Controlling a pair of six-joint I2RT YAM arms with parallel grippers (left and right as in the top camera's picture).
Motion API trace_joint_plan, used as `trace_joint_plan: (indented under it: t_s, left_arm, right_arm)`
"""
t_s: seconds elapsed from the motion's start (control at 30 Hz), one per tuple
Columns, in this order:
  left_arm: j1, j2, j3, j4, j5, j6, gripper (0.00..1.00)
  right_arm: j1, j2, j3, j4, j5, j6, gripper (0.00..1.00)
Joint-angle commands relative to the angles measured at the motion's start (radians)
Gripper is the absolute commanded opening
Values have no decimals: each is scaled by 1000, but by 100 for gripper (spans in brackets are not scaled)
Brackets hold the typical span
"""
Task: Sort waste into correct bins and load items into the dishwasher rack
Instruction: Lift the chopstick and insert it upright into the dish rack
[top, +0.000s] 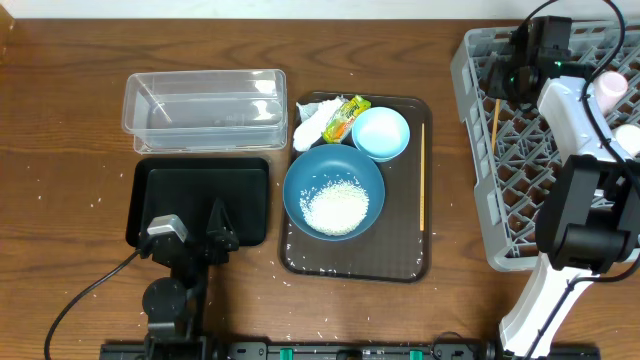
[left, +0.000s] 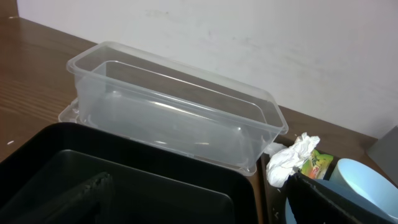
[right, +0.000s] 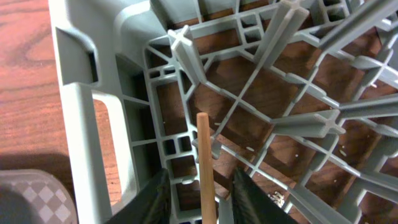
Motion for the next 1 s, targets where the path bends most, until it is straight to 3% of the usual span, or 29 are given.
trace_joint_plan:
  t_s: [0.0,0.13,0.5,0.67,0.8,0.97]
  left_arm:
    - [-5,-2,-18,-34,-8,9,91]
    - [-5,-2,-18,-34,-8,9,91]
    - [-5,-2,-18,-34,-8,9,91]
    - [-5,-2,-18,-34,-8,9,91]
    - [-5,-2,-18,-34,-8,9,91]
    - [-5,-2,-18,-34,-8,9,91]
  right_arm:
    - [6,0,3,-2,9,6,24]
    - [6,-9,14,-33,8,6,2]
    - [6,-97,37,-78,-36,-13,4]
    - [6,-101,37,-89,-59,-13,19]
    - [6,-101,37,-101,-74,-14,43]
    - [6,-110,41,-143,-132,-14,45]
